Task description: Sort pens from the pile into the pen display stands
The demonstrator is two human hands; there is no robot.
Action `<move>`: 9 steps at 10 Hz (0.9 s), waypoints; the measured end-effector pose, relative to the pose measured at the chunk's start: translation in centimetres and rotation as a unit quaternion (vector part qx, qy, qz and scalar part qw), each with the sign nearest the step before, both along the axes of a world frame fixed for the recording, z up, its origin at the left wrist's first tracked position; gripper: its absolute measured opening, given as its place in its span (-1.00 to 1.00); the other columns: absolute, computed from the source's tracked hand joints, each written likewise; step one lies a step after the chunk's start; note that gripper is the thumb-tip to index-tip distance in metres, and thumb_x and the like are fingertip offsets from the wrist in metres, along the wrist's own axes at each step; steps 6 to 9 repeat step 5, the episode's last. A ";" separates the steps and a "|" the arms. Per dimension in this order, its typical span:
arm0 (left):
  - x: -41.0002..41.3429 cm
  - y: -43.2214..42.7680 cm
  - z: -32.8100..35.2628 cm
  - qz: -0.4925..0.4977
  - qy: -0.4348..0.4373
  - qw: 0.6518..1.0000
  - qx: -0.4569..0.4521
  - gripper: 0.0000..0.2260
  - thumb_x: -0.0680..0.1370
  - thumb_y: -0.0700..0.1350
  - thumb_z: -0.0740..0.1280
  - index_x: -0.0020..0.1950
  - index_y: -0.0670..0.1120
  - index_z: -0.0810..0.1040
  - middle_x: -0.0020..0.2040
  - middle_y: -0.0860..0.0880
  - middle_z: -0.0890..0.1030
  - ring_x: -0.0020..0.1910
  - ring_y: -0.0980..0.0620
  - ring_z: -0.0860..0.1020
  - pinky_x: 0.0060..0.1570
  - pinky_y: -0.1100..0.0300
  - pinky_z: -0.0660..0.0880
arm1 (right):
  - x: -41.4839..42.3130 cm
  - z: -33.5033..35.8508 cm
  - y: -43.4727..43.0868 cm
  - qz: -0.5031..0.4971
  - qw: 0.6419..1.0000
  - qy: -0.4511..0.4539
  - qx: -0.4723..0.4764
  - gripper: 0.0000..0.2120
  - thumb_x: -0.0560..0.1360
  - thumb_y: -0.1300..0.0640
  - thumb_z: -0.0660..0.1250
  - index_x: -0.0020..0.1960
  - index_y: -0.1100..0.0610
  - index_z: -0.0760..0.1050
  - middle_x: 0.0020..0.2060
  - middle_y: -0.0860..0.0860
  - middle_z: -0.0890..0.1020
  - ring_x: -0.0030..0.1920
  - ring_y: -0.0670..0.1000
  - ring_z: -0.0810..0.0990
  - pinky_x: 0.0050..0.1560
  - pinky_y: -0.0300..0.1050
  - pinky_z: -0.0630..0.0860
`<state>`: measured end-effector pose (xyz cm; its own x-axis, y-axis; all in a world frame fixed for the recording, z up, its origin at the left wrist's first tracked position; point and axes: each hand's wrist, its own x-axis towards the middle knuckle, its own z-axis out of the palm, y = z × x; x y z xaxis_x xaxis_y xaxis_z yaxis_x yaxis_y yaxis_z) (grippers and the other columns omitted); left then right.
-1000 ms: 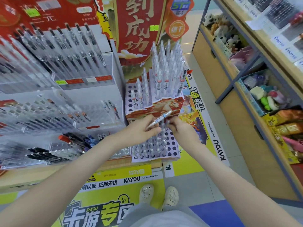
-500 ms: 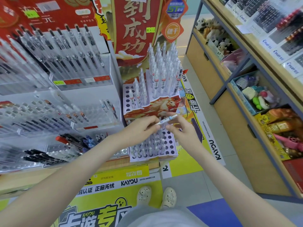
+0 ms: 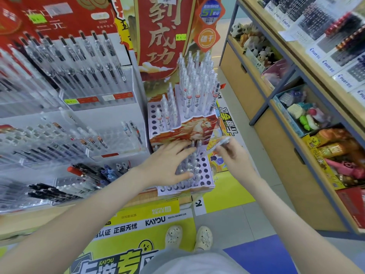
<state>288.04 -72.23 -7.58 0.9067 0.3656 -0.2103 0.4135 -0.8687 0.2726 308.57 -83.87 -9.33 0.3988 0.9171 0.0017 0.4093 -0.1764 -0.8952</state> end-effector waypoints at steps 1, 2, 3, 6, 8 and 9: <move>-0.1 -0.1 -0.4 -0.007 -0.007 1.000 0.010 -0.22 0.44 0.39 -0.12 0.57 0.01 0.06 0.56 -0.07 0.12 0.52 -0.06 0.07 0.47 0.05 -0.03 | -1.0 -1.6 0.8 0.062 0.994 -0.060 -0.072 -0.91 0.61 0.15 0.19 -0.05 0.15 0.38 -0.24 0.21 0.56 -0.22 0.23 0.50 -0.21 0.11 0.43; -0.3 0.1 -0.7 -0.012 -0.012 1.000 0.013 -0.22 0.45 0.39 -0.14 0.58 0.01 0.03 0.57 -0.06 0.09 0.53 -0.04 0.04 0.47 0.07 -0.07 | -1.7 -2.6 1.5 0.119 0.977 -0.125 -0.122 -0.90 0.63 0.17 0.14 0.10 0.14 0.40 -0.16 0.16 0.60 -0.20 0.13 0.55 -0.17 0.07 0.47; -0.2 0.1 -0.8 -0.012 -0.018 1.000 0.014 -0.23 0.45 0.38 -0.15 0.58 0.00 0.04 0.56 -0.06 0.10 0.52 -0.04 0.04 0.46 0.08 -0.08 | -2.6 -1.7 2.5 0.110 0.974 -0.126 -0.151 -0.84 0.62 0.19 0.15 0.15 0.22 0.40 -0.07 0.14 0.62 -0.06 0.12 0.59 -0.08 0.06 0.51; 0.3 0.2 -0.6 -0.008 -0.053 0.999 0.008 -0.25 0.49 0.37 -0.08 0.54 -0.07 0.17 0.52 -0.05 0.22 0.48 -0.02 0.12 0.45 0.07 0.03 | -2.5 -1.0 2.8 0.056 0.958 -0.189 -0.207 -0.77 0.59 0.14 0.23 0.20 0.21 0.39 0.05 0.14 0.62 -0.01 0.15 0.57 -0.14 -0.02 0.46; 0.3 0.2 -0.6 -0.008 -0.053 0.999 0.008 -0.25 0.49 0.37 -0.08 0.54 -0.07 0.17 0.52 -0.05 0.22 0.48 -0.02 0.12 0.45 0.07 0.03 | -2.5 -1.0 2.8 0.056 0.958 -0.189 -0.207 -0.77 0.59 0.14 0.23 0.20 0.21 0.39 0.05 0.14 0.62 -0.01 0.15 0.57 -0.14 -0.02 0.46; 0.3 0.2 -0.6 -0.008 -0.053 0.999 0.008 -0.25 0.49 0.37 -0.08 0.54 -0.07 0.17 0.52 -0.05 0.22 0.48 -0.02 0.12 0.45 0.07 0.03 | -2.5 -1.0 2.8 0.056 0.958 -0.189 -0.207 -0.77 0.59 0.14 0.23 0.20 0.21 0.39 0.05 0.14 0.62 -0.01 0.15 0.57 -0.14 -0.02 0.46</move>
